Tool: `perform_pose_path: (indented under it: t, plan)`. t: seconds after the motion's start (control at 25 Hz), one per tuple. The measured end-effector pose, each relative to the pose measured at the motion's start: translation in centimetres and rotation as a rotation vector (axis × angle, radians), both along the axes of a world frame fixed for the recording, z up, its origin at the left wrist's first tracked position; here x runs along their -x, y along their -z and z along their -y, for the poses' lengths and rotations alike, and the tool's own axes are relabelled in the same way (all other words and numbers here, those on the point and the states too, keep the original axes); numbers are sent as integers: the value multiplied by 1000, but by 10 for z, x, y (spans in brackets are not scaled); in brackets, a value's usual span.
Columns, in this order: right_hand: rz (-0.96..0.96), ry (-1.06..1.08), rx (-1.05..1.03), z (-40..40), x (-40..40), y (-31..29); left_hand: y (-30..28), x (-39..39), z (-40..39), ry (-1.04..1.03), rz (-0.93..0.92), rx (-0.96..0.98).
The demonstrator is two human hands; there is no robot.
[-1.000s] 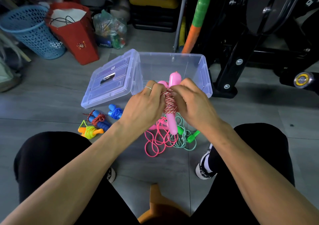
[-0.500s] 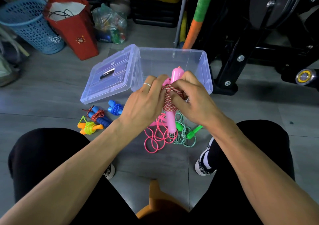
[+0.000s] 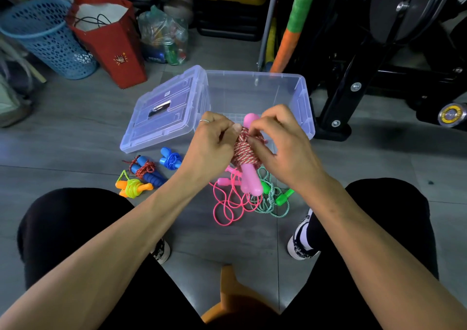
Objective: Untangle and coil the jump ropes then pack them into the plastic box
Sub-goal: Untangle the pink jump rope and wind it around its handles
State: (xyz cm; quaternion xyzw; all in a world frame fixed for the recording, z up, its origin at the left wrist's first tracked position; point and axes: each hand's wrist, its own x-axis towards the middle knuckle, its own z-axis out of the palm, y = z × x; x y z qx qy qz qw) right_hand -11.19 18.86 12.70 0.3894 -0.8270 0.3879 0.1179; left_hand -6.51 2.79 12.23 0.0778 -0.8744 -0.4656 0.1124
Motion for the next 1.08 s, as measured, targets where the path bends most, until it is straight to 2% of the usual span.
perform_pose_path:
  t: [0.08, 0.32, 0.52, 0.68, 0.72, 0.8, 0.88, 0.92, 1.0, 1.08]
  plan:
    - [-52, 12, 22, 4, -2, 4, 2, 2, 2, 1, 20, -33]
    - [142, 71, 106, 8, -3, 3, -9, -3, 8, 12, 53, -266]
    - [229, 101, 35, 11, -4, 0, -12, -4, 11, 96, 10, -179]
    - [357, 103, 25, 10, 0, -1, -4, -2, 5, -23, -48, -124]
    - [379, 111, 52, 10, 0, -1, -4, 0, 3, -80, -4, -181]
    - [462, 95, 140, 10, 0, -2, -7, 1, 2, -126, 215, -474]
    - [579, 45, 185, 11, 1, -3, -13, -1, -2, 2, 431, -888]
    - [621, 21, 182, 11, 3, -4, -16, -2, -3, 37, 452, -986]
    - [592, 14, 80, 10, 5, -7, -18, -1, -3, -28, 385, -911]
    - [451, 13, -141, 8, 8, -6, -16, -1, -3, -115, 309, -790]
